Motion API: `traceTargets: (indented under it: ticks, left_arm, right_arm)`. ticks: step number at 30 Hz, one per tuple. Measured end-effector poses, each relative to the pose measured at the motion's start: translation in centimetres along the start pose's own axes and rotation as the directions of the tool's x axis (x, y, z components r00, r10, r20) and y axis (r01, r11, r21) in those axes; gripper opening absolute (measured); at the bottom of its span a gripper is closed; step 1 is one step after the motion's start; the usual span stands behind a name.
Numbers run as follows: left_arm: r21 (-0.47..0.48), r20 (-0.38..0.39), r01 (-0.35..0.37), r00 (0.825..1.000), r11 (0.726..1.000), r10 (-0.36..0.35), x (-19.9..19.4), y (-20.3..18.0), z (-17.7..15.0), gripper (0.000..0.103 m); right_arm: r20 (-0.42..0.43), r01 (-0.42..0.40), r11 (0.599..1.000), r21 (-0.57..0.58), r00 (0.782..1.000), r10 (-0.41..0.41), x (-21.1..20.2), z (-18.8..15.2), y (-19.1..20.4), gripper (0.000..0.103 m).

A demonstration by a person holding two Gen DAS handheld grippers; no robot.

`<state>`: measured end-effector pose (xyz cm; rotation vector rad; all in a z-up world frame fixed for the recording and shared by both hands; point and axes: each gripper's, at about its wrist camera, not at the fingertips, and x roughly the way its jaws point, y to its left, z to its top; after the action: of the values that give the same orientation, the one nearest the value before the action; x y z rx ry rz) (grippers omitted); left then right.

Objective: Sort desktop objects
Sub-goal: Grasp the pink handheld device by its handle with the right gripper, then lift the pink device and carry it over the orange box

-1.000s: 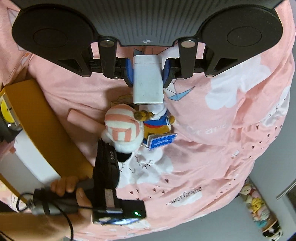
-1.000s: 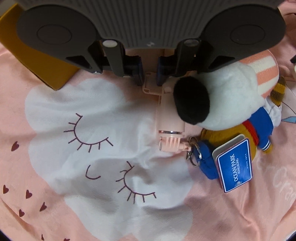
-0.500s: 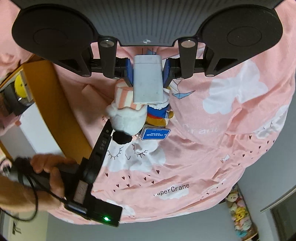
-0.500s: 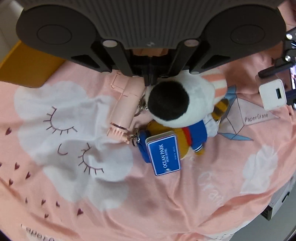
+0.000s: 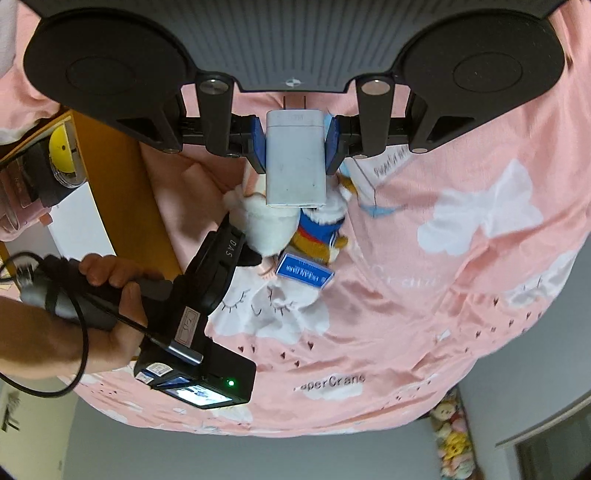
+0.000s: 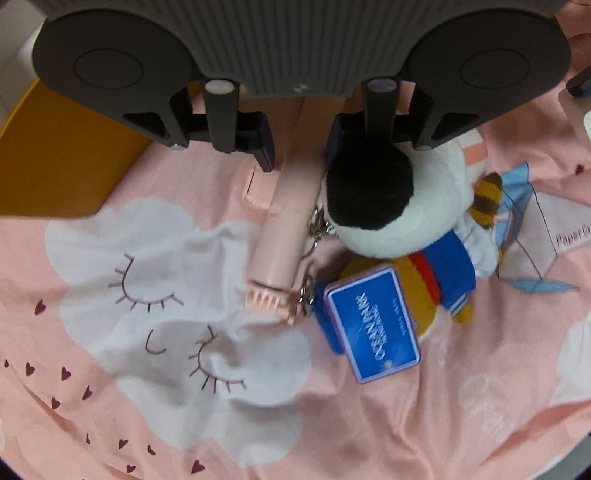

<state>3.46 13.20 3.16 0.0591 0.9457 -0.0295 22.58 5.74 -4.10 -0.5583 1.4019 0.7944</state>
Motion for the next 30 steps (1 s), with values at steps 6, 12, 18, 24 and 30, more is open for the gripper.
traceTargets:
  ticks: [6, 12, 18, 24, 30]
  left_arm:
    - [-0.068, -0.01, 0.017, 1.0, 0.998, -0.017, 0.1, -2.3, -1.8, 0.037]
    - [-0.069, -0.016, 0.027, 0.999, 0.997, -0.028, 0.1, -4.8, -2.8, 0.037]
    - [-0.08, -0.019, 0.016, 1.0, 0.997, -0.017, -0.6, -5.1, -3.8, 0.037]
    - [-0.112, -0.017, 0.015, 1.0, 0.994, -0.017, -1.6, -4.9, -4.7, 0.037]
    - [-0.137, -0.024, 0.017, 1.0, 0.99, -0.021, -1.8, -4.5, -5.2, 0.037]
  right_arm:
    - [0.053, 0.023, 0.998, 0.066, 0.998, -0.027, 0.2, -1.0, 0.1, 0.033]
    - [0.034, 0.039, 0.998, 0.048, 0.999, -0.04, 0.5, -2.6, 0.7, 0.037]
    - [0.051, 0.092, 0.996, 0.012, 0.994, -0.093, 1.4, -4.2, 2.1, 0.037]
    - [0.083, 0.051, 0.995, 0.086, 0.995, -0.058, 0.5, -4.5, 1.1, 0.032]
    - [0.195, -0.069, 0.984, 0.162, 0.98, 0.037, -5.1, -7.4, 0.0, 0.031]
